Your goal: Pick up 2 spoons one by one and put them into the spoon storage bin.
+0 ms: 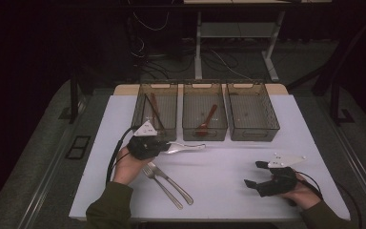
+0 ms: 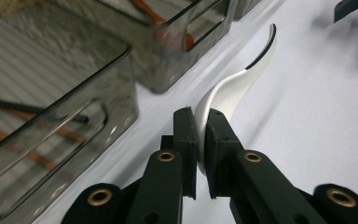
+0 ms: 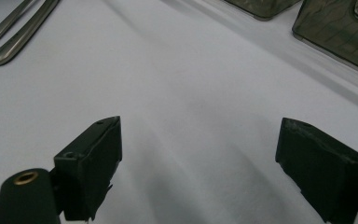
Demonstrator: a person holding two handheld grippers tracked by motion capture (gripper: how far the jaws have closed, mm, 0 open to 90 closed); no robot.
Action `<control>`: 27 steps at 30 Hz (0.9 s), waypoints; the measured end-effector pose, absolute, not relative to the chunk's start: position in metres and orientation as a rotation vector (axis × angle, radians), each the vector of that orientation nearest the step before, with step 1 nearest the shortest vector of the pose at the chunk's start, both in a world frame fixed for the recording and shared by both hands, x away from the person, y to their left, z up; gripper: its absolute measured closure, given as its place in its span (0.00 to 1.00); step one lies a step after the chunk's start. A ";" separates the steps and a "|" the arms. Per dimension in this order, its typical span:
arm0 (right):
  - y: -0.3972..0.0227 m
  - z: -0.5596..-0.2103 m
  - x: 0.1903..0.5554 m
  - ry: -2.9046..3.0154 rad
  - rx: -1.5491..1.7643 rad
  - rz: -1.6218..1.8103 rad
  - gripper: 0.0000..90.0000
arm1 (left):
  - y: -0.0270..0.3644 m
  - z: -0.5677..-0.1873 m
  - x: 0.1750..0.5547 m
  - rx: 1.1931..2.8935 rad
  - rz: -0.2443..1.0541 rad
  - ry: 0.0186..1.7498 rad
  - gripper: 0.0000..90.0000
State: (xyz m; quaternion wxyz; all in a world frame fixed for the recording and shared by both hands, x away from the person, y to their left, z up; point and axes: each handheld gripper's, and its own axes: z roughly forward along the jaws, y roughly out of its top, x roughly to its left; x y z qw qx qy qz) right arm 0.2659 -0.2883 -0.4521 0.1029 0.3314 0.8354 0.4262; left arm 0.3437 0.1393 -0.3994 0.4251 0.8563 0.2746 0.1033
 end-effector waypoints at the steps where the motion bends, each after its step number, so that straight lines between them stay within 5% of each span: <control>1: -0.288 -0.452 0.266 2.466 0.977 1.257 0.16 | 0.137 -0.399 0.343 2.138 0.255 0.684 0.93; 27: -0.289 -0.453 0.267 2.457 0.966 1.257 0.16 | 0.092 -0.380 0.363 2.101 0.255 0.604 0.93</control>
